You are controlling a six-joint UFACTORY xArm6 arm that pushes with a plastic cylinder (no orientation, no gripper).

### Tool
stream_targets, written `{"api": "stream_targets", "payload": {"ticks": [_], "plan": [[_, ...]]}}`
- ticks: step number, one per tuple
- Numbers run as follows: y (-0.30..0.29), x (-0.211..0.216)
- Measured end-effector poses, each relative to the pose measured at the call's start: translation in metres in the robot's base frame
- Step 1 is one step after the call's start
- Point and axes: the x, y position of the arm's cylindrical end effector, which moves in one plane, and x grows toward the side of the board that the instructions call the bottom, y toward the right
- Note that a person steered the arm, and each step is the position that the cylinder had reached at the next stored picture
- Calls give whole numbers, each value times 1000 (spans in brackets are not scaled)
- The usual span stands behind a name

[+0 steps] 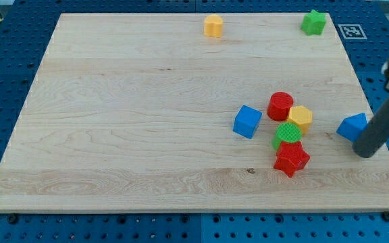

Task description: Slightly push the blue triangle to the right of the yellow hexagon

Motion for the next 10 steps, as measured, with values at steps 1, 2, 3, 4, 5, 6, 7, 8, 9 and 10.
{"api": "stream_targets", "payload": {"ticks": [1, 2, 3, 4, 5, 6, 7, 8, 9, 10], "plan": [[18, 0], [19, 0], [21, -8], [22, -10], [22, -13], [16, -12], [-2, -5], [-3, -5], [-3, -6], [-14, -32]]}}
